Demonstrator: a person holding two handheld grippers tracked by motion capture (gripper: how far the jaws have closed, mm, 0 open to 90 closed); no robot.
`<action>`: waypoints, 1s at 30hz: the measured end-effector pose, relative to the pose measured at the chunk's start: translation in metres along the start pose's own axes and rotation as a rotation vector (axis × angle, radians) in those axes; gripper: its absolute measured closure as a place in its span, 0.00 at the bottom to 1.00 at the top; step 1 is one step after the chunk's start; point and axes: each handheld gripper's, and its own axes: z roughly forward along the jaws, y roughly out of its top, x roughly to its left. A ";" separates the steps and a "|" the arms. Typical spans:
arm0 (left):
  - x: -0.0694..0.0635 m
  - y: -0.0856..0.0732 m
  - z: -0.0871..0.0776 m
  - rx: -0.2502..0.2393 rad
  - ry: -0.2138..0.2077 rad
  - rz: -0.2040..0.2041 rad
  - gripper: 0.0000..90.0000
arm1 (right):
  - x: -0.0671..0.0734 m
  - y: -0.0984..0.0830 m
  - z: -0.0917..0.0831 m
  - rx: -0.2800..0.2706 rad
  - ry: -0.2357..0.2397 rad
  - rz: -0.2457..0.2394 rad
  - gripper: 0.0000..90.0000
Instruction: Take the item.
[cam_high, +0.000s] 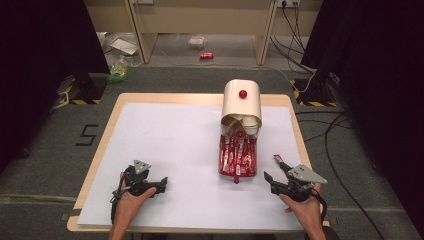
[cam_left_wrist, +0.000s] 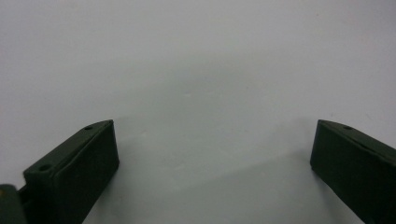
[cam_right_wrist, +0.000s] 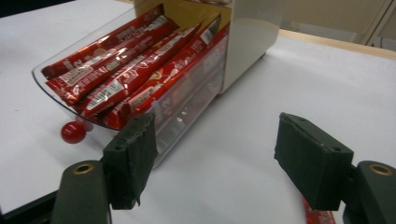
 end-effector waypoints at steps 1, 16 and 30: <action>0.000 0.000 0.000 0.000 0.000 0.000 0.00 | 0.000 0.000 0.000 0.000 0.000 0.000 0.33; 0.000 0.000 0.000 0.003 0.002 0.004 0.00 | 0.014 -0.002 -0.002 -0.008 0.054 -0.003 0.33; 0.000 0.000 0.000 0.003 0.002 0.003 0.00 | 0.026 -0.004 -0.001 0.002 0.094 -0.019 0.32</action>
